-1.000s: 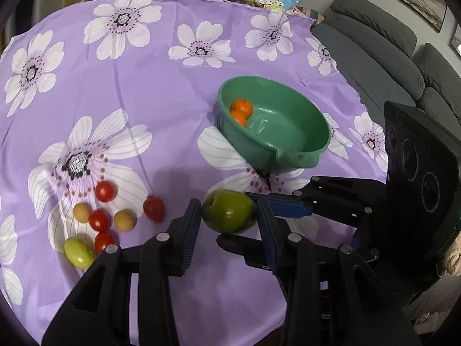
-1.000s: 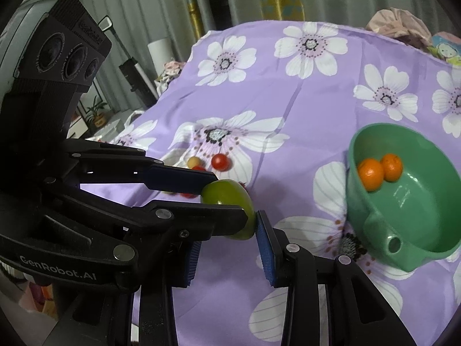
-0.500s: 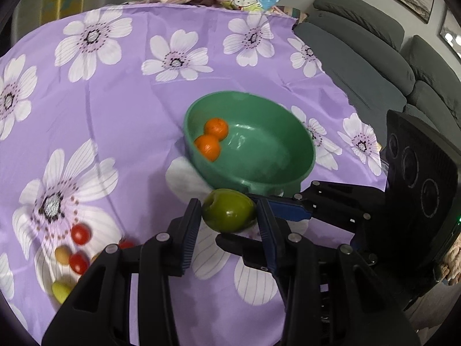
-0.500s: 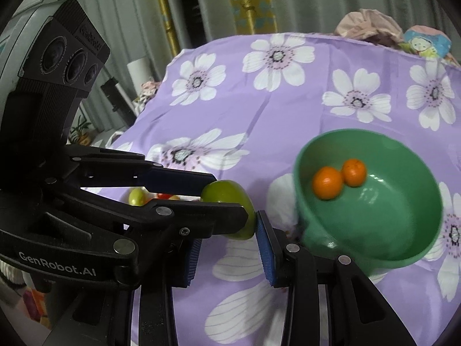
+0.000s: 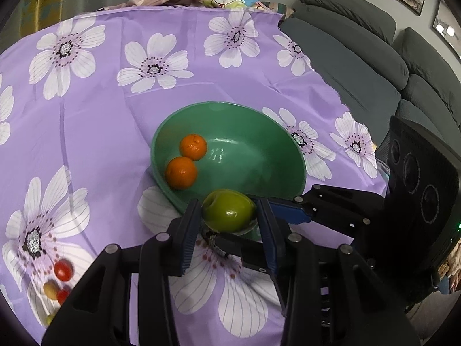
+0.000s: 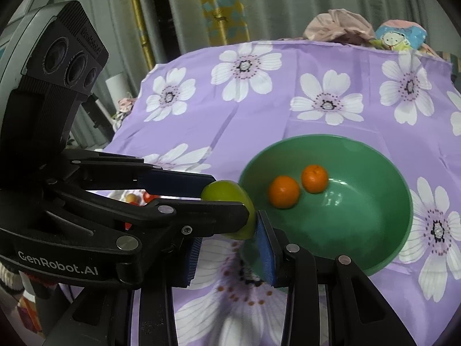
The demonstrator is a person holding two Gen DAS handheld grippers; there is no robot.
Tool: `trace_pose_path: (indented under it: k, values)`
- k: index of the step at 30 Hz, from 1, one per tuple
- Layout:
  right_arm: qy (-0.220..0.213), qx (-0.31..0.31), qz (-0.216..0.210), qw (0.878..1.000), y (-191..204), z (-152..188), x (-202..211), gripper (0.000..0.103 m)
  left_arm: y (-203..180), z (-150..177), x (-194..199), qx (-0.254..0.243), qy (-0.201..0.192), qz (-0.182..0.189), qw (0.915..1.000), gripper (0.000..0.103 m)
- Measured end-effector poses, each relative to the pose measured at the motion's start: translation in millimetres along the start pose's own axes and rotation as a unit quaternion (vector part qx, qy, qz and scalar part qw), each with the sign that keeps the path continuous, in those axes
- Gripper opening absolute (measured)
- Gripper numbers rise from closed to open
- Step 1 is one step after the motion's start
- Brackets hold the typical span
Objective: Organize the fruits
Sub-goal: 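Lower the green fruit into the green bowl and open the left gripper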
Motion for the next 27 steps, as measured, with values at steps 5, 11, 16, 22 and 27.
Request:
trace_pose_path:
  k: [5, 11, 16, 22, 27]
  values:
    - [-0.002, -0.006, 0.008, 1.0, -11, -3, -2, 0.038, -3, -8, -10, -0.007, 0.003, 0.001, 1.0, 0.039]
    - [-0.004, -0.014, 0.016, 1.0, -24, -8, -5, 0.038, 0, -17, -21, 0.001, 0.002, 0.016, 0.9999, 0.039]
    - [0.004, -0.014, 0.027, 1.0, -32, -10, -13, 0.038, 4, -20, -33, 0.011, 0.009, 0.022, 0.9996, 0.039]
    - [0.016, -0.017, 0.033, 0.999, -39, -9, -19, 0.038, 6, -22, -43, 0.02, 0.016, 0.027, 0.9993, 0.039]
    - [0.028, -0.026, 0.035, 0.999, -44, -7, -24, 0.038, 7, -19, -49, 0.025, 0.023, 0.024, 0.9992, 0.04]
Point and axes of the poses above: each gripper's, at about its wrist camera, not at the fingertips, and x roughly against the way its jaws point, y to its left, z to its underside, the point moved 6 cm from there along -x, roughly the way its jaws point, and after that the axes turned 4 degrees about -x, right-handed, at the moved point
